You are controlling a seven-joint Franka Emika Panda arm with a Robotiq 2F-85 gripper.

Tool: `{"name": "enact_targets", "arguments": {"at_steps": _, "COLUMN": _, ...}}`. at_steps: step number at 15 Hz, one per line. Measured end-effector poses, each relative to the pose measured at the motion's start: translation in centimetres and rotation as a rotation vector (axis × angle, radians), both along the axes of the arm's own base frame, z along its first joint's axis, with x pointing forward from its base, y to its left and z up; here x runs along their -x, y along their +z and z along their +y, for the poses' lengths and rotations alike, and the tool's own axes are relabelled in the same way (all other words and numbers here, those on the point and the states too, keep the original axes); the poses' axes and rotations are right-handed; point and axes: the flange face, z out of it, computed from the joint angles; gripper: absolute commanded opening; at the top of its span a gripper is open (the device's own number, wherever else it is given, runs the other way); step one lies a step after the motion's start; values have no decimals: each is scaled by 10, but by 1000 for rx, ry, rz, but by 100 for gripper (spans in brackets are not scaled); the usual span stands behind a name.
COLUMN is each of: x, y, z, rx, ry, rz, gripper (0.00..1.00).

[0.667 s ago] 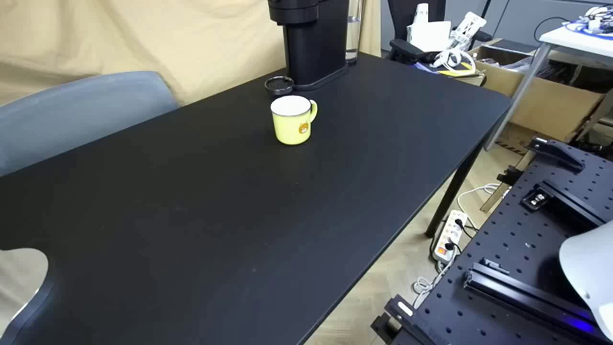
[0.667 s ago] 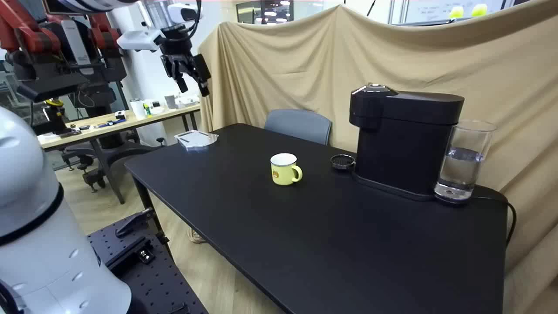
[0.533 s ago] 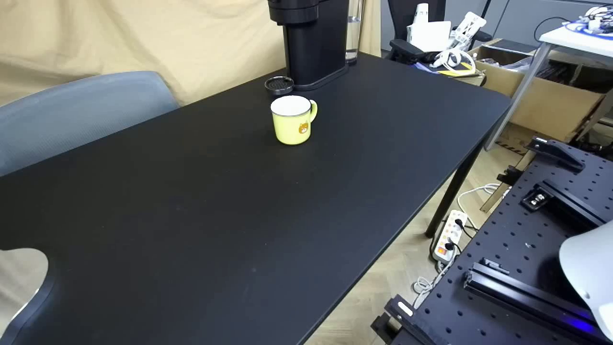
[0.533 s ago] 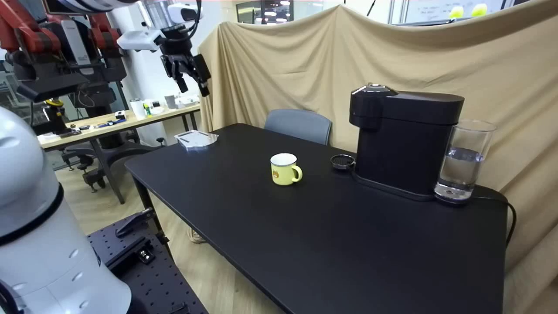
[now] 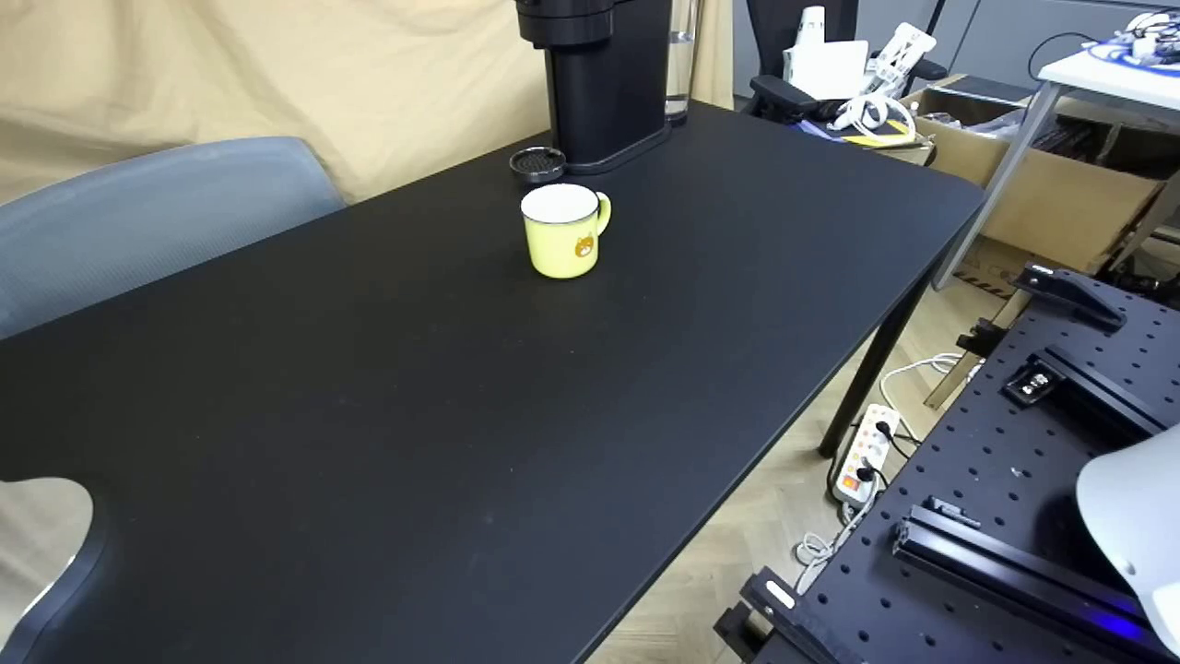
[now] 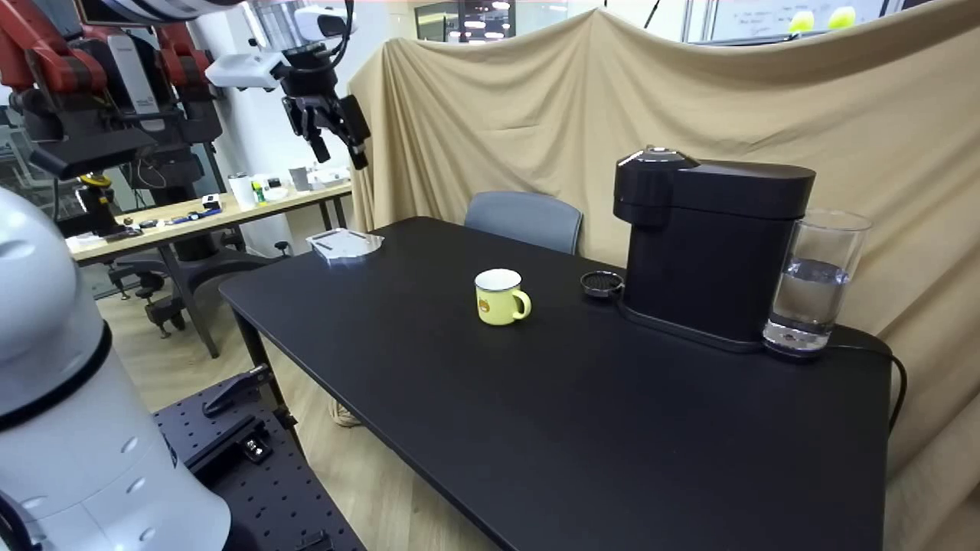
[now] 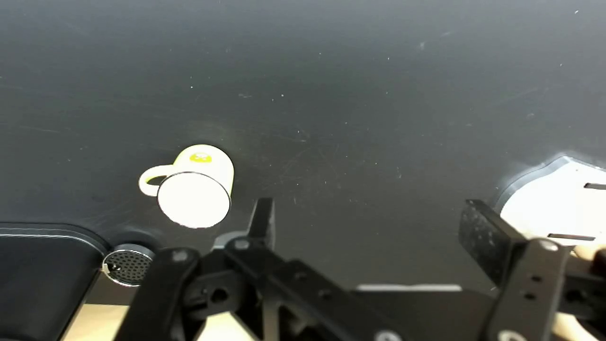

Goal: Move the cup forward

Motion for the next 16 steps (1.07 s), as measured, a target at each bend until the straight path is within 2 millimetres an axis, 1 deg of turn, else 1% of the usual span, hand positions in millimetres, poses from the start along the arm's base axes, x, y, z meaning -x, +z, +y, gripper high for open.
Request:
{"name": "enact_targets", "arguments": {"at_steps": 11, "x": -1, "y": 0, "z": 0, "rx": 6, "ry": 3, "rz": -5, "gripper": 100}}
{"name": "enact_targets", "arguments": {"at_steps": 13, "x": -7, "y": -2, "z": -3, "rx": 13, "ry": 2, "rz": -29, "gripper": 100}}
{"name": "enact_targets", "arguments": {"at_steps": 16, "x": -31, "y": -15, "z": -16, "rx": 28, "ry": -12, "rz": -64, "gripper": 100}}
